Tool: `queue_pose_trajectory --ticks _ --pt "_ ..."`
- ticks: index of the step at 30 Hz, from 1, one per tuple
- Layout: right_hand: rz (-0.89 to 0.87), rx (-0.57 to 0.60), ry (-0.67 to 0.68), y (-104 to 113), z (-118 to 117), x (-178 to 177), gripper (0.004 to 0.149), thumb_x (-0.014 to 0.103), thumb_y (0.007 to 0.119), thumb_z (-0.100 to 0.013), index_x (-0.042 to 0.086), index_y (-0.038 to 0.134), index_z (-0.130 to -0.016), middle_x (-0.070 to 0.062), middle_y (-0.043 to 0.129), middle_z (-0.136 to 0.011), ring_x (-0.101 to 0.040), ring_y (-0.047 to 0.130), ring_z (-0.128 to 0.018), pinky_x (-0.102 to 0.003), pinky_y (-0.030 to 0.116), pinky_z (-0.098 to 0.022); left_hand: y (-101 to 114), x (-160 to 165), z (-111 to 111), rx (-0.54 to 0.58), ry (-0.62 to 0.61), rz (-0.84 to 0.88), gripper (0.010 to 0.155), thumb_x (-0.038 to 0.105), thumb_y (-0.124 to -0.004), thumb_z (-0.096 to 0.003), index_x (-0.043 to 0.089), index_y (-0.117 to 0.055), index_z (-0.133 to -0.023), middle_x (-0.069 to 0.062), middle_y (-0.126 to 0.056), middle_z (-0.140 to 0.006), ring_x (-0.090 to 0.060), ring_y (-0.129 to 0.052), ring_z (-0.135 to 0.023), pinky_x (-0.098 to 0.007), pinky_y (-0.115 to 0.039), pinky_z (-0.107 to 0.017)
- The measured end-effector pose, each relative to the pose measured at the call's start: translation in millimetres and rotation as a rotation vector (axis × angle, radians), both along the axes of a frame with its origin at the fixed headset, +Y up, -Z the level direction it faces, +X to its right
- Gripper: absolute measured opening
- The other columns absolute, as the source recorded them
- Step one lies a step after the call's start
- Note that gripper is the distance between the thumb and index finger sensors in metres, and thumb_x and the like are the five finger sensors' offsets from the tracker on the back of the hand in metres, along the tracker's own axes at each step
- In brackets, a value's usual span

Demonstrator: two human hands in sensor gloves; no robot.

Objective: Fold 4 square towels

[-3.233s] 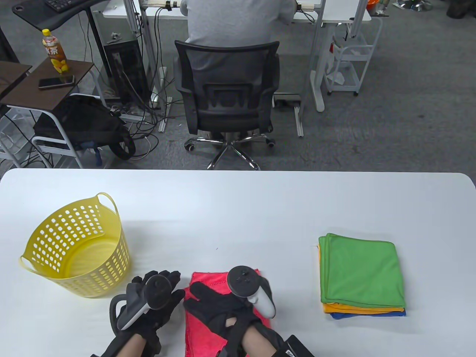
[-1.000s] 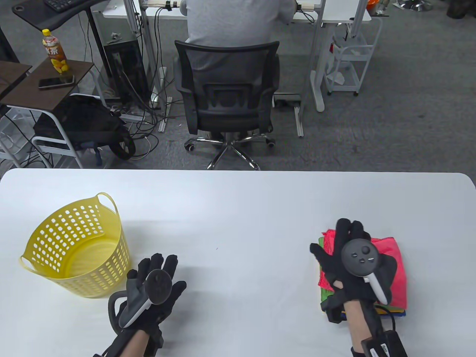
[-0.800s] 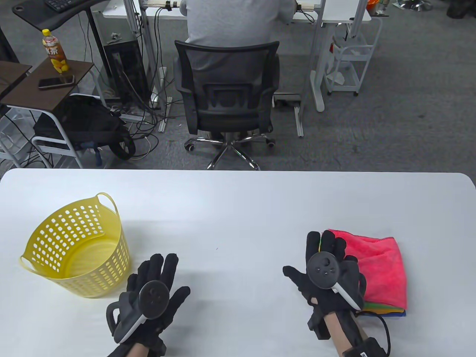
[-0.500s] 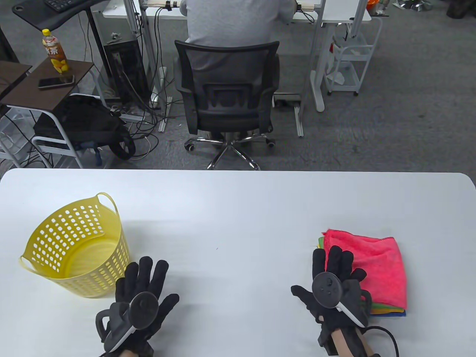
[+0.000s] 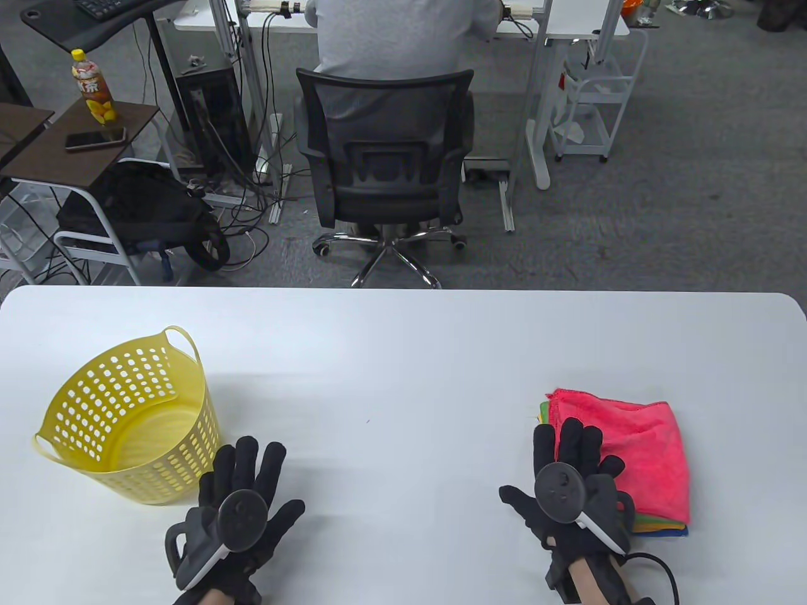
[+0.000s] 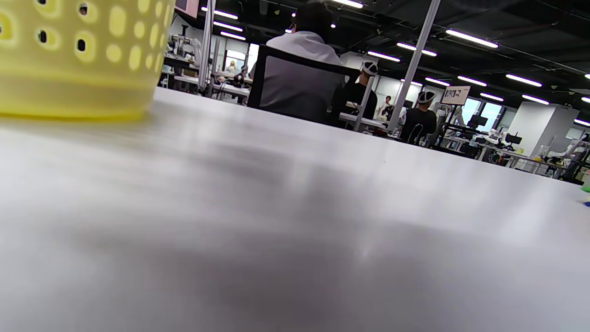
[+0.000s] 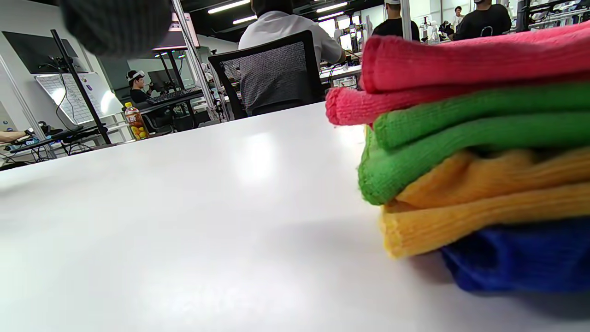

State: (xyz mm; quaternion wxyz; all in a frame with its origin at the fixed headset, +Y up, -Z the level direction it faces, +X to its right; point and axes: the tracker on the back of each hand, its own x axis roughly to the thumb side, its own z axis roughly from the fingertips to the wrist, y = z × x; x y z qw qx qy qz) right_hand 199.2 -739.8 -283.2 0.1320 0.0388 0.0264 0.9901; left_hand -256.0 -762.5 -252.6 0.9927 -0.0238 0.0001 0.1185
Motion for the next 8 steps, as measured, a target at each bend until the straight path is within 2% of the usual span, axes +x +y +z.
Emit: queue_pose_trajectory --ticks 8 --pt "-0.012 -0.002 -0.021 0.3 -1.0 4.8 0.102 0.057 0.074 -0.047 0.008 0.013 -0.112 -0.035 -0.005 -0.109 -0.057 -0.008 -0.091 -0.076 0.005 -0.053 -1.8 -2.7 -2.0 -0.018 -0.001 0.028 0.087 0.075 -0.057 -0.0435 0.052 -0.007 -0.110 0.003 -0.007 -0.125 -0.036 -0.014 -0.120 -0.060 -0.027 -0.089"
